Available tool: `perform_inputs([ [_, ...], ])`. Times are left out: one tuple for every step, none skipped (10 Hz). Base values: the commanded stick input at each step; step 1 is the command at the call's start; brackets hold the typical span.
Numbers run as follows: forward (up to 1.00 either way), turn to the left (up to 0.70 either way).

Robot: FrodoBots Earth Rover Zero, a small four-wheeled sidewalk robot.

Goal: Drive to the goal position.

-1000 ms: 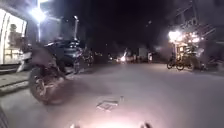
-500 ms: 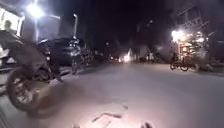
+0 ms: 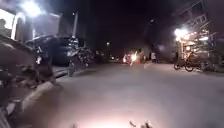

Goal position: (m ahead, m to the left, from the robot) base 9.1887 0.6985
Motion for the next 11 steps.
perform_inputs([
  [0.7, 0.0],
  [0.7, 0.0],
  [0.7, 0.0],
  [0.7, 0.0],
  [0.7, 0.0],
  [0.7, 0.0],
  [0.7, 0.0],
  [0.7, 0.0],
  [0.7, 0.0],
  [0.7, 0.0],
  [0.7, 0.0],
])
